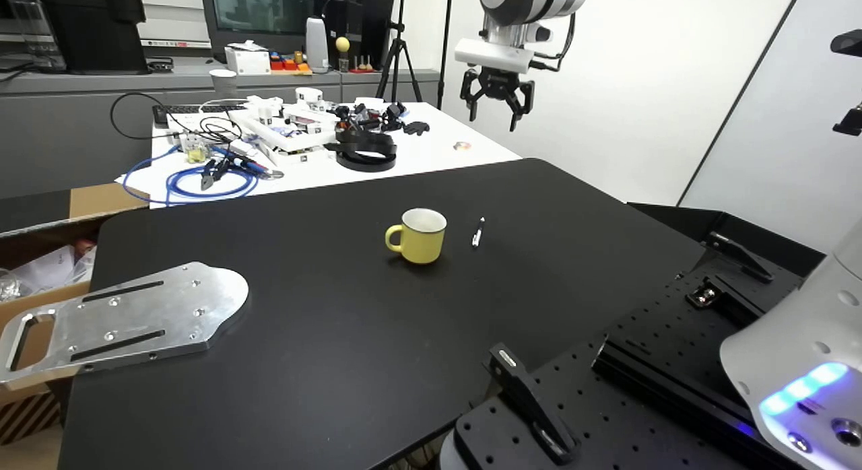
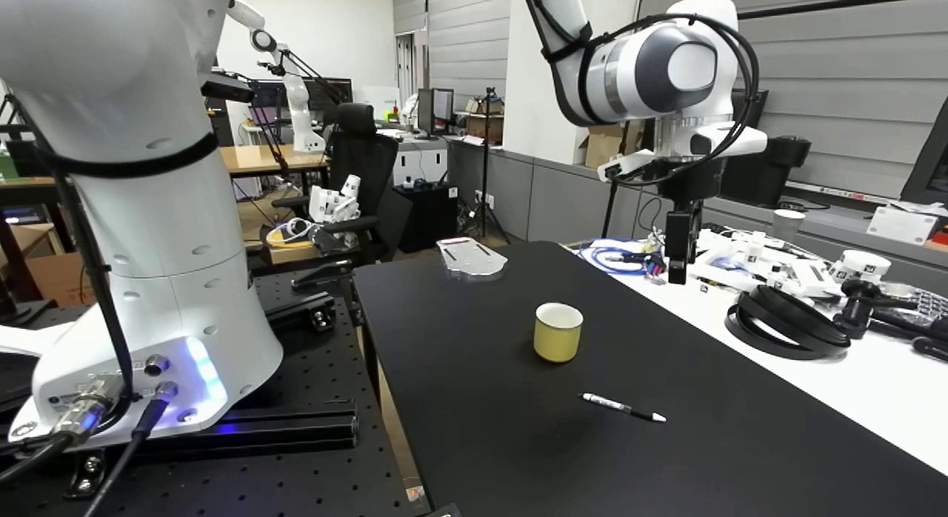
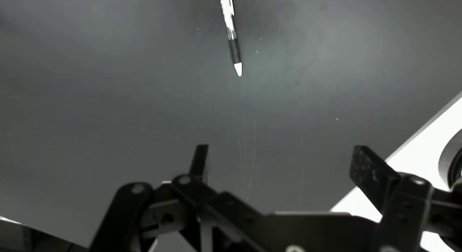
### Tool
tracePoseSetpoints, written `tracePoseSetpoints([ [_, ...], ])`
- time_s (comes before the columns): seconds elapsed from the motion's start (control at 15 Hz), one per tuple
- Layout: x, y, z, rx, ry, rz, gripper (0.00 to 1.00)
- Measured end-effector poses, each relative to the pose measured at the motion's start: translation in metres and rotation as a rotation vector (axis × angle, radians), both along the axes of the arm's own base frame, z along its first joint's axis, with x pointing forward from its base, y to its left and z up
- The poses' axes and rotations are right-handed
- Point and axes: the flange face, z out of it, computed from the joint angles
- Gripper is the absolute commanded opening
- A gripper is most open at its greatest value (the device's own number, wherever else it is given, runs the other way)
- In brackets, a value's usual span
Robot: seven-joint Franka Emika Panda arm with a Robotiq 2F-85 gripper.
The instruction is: Put the pen in the cup
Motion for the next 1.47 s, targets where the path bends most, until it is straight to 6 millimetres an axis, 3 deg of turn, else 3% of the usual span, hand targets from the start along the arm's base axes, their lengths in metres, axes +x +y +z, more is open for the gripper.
tracePoseSetpoints([
  [0.2,-0.002,0.008,-0.02,0.009,0.02,0.006,1.0],
  [0.8,-0.002,0.005,-0.024,0.011,0.021,-0.009,1.0],
  [0.93,-0.006,0.003,-0.046,0.029,0.035,-0.042,1.0],
  [1.27,-0.026,-0.005,-0.128,0.051,0.086,-0.074,1.0],
  [1.47,-0.033,-0.011,-0.166,0.059,0.122,-0.049,1.0],
])
